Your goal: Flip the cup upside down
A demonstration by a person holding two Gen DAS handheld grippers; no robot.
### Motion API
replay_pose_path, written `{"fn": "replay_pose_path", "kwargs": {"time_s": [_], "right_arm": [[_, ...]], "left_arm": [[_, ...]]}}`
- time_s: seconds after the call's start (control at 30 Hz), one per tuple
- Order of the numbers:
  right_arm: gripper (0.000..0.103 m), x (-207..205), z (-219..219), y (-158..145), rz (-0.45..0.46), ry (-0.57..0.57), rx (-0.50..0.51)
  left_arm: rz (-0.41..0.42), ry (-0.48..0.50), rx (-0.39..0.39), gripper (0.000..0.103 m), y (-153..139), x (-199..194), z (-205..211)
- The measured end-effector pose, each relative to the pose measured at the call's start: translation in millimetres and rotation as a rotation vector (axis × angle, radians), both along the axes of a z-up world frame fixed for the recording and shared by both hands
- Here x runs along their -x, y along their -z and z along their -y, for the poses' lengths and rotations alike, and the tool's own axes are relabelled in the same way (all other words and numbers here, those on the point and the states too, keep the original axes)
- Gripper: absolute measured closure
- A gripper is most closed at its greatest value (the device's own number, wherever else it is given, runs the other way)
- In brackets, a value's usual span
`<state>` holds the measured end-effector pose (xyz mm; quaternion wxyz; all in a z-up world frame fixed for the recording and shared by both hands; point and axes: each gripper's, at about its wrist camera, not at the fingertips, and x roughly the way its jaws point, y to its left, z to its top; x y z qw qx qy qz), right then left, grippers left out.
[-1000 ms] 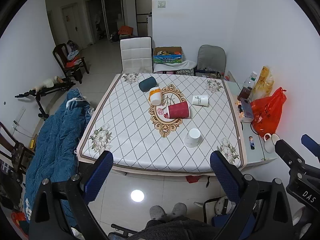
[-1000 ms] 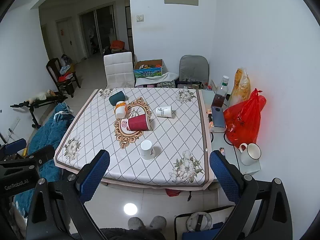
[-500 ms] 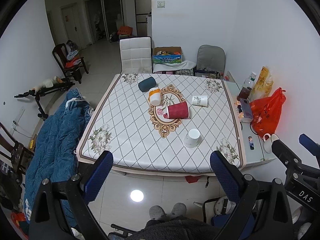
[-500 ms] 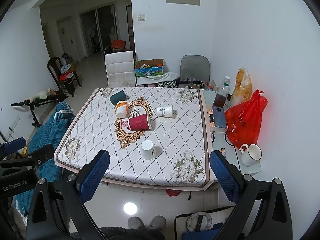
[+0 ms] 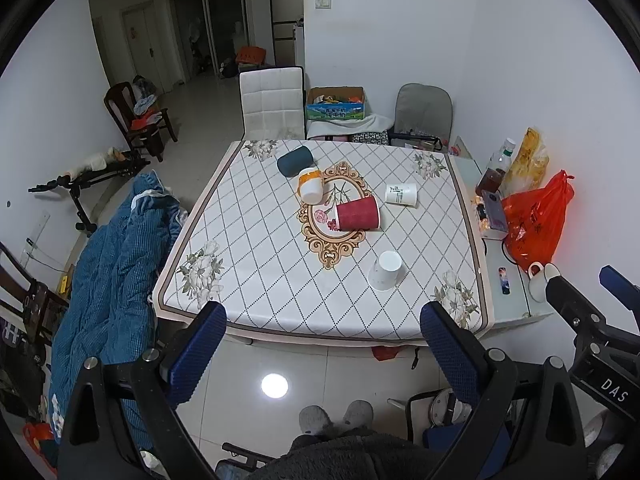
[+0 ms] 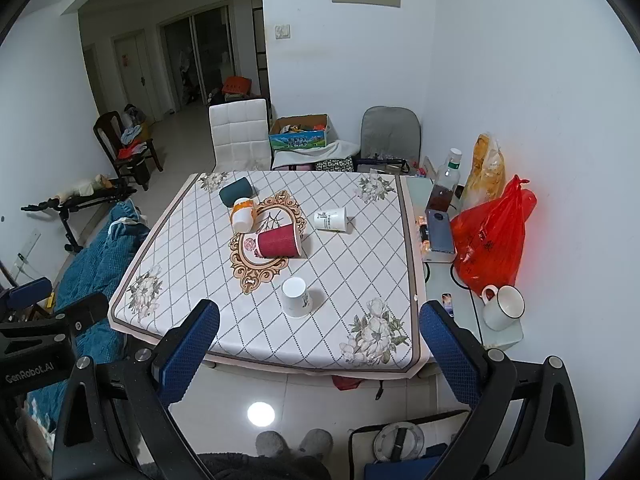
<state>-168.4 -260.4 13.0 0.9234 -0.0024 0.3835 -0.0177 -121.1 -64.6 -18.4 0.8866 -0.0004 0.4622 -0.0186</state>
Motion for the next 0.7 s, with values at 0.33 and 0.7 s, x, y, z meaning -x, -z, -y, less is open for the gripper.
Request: {"fn": "replay_pose_path", "kwargs": {"time_s": [0.33, 0.7], "right_arm": [[0.001, -1.0, -0.5, 0.8, -0.001, -0.004, 0.0], [0.001, -0.8, 0.1, 3.5, -0.002, -0.006, -0.003]], "left_arm": [[0.001, -0.001, -0.001, 0.004, -0.1, -0.3, 0.3], [0.002, -0.001, -0.001, 0.004, -0.1, -0.5, 0.2]]}}
